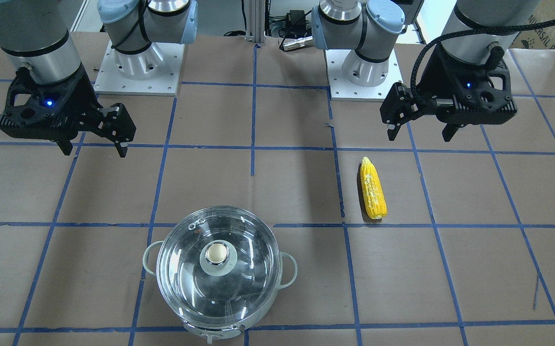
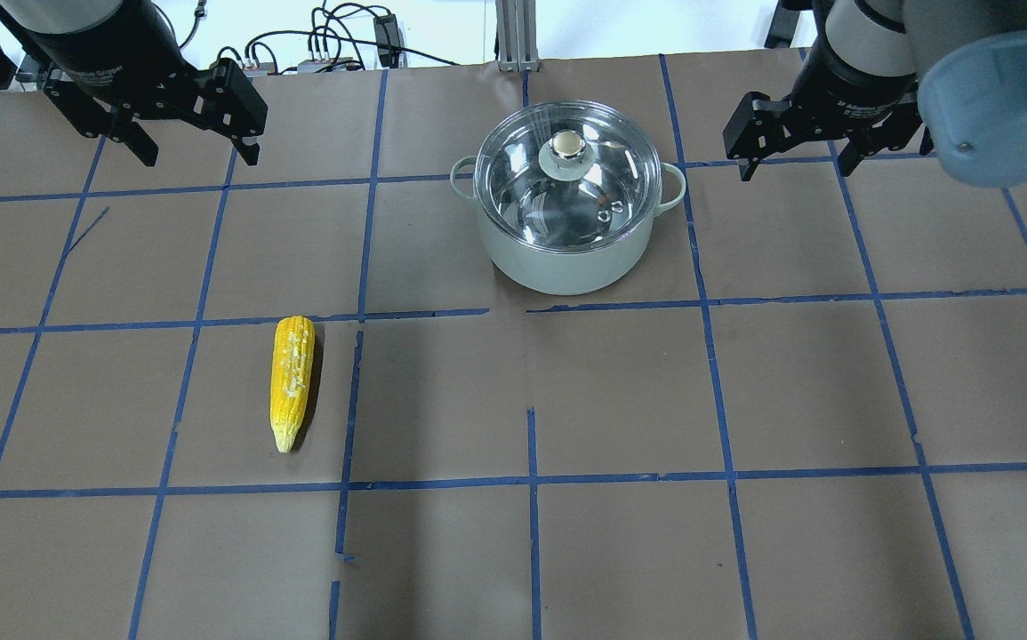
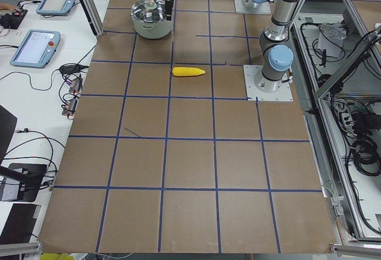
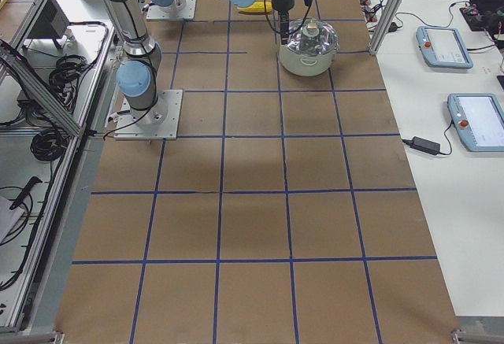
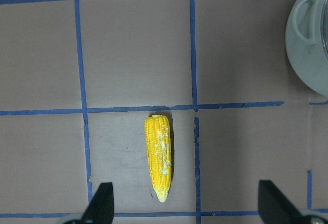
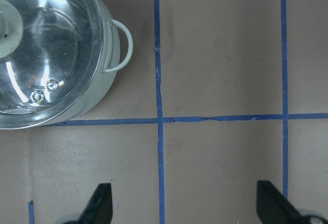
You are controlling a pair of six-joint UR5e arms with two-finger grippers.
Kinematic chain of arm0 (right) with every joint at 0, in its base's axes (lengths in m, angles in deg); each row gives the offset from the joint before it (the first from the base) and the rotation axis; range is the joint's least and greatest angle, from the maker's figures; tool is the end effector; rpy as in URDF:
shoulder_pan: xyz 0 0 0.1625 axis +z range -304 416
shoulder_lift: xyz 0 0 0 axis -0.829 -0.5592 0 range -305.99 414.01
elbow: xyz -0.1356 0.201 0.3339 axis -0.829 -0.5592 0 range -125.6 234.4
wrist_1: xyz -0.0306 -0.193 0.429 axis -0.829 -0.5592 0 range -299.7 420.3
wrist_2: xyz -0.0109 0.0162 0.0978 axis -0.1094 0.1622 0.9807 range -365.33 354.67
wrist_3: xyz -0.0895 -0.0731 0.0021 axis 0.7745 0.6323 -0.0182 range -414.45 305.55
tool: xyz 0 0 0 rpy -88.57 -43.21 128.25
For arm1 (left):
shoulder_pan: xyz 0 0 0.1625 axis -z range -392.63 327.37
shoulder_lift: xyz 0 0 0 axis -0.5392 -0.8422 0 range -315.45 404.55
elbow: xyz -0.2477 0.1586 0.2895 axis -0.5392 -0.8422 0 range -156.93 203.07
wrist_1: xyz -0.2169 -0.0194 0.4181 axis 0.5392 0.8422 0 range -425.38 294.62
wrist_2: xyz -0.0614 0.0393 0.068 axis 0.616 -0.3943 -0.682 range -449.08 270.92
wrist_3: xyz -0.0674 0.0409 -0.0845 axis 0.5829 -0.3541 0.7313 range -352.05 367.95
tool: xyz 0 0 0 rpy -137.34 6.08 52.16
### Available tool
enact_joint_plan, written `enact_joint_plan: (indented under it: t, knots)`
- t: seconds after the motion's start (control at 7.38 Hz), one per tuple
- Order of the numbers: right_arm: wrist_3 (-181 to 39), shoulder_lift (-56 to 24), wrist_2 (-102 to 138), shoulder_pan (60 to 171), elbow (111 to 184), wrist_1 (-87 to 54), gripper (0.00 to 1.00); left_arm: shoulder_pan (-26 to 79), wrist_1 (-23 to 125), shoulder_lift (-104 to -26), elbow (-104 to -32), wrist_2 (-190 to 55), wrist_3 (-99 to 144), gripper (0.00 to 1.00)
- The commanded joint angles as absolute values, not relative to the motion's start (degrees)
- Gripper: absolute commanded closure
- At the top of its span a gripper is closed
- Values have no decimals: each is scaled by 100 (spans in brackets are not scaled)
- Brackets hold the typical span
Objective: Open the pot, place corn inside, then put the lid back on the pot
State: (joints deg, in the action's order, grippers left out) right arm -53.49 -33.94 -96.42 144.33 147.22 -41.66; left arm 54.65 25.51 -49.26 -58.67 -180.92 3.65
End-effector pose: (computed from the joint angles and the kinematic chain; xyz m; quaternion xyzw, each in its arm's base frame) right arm 0.1142 -0.5821 0.4342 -0.0067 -0.9980 0.0617 0.0109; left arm -0.1016 -0.5904 0.5003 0.0133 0.9993 -0.0300 0.0179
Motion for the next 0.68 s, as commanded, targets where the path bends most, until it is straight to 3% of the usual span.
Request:
enact_joint_plan:
  t: [0.0,0.54]
  knots:
    - [-5349,-3353,-9638,14433,14739,-4182,0,5465,2568,-4949,-5815,-18084,382,0]
    - [-5357,-3326,-9630,14424,14730,-4183,0,5465,2577,-4984,-5788,-18066,382,0]
